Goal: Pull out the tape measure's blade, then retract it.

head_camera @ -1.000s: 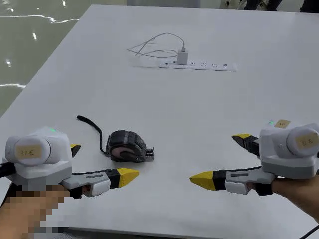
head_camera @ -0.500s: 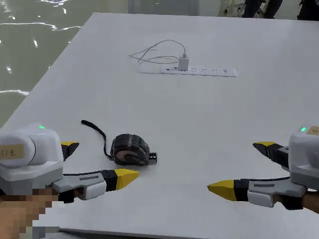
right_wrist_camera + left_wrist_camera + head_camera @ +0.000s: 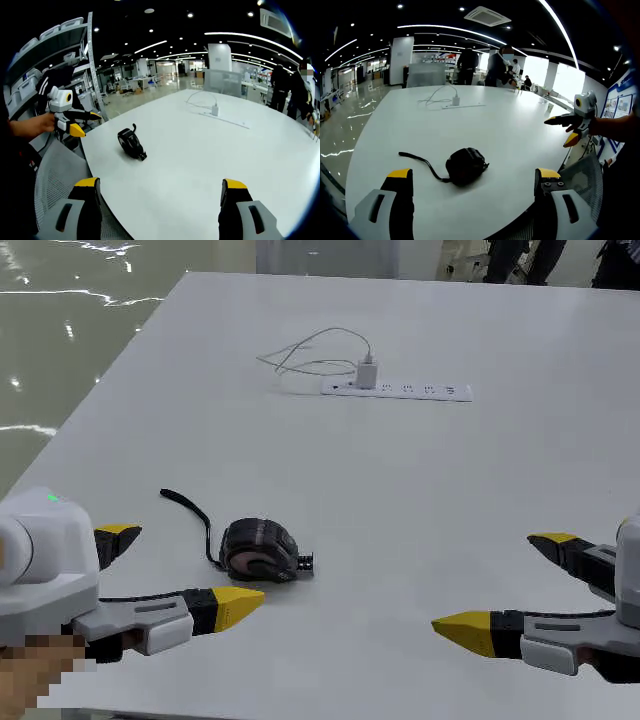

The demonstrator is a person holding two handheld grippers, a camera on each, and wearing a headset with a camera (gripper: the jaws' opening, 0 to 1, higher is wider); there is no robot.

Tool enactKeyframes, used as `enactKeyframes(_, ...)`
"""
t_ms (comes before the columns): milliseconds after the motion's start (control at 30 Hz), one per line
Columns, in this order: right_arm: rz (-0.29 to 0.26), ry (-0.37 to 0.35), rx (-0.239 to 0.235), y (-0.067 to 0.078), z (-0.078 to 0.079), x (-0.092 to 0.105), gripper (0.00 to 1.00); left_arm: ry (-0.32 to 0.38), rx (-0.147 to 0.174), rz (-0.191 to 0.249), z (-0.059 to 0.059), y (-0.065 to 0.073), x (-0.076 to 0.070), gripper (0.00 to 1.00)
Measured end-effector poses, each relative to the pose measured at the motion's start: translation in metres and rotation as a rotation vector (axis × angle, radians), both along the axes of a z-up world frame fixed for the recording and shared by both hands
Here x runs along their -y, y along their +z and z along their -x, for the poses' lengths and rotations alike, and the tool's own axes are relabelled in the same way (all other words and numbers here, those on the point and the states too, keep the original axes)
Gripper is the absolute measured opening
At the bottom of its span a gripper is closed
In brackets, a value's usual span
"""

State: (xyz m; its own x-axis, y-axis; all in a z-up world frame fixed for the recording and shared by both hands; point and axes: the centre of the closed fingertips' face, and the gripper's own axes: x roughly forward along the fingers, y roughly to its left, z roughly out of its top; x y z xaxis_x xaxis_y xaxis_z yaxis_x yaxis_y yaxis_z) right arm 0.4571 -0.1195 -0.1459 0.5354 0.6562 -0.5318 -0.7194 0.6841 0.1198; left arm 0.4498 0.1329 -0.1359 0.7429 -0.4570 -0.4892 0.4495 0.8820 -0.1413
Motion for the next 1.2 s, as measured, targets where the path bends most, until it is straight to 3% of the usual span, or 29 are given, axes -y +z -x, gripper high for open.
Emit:
enactKeyframes(400, 0.004, -0.014, -0.019, -0.0064, 0.0027, 0.0024, 0.99, -0.005, -0.017, -0.009, 0.0008, -0.0064, 0.0015, 0.99)
enactKeyframes(1200, 0.001, -0.012, -0.020, -0.0087, 0.0064, 0.0021, 0.99, -0.007, -0.016, -0.024, 0.0044, -0.0066, 0.0006, 0.99)
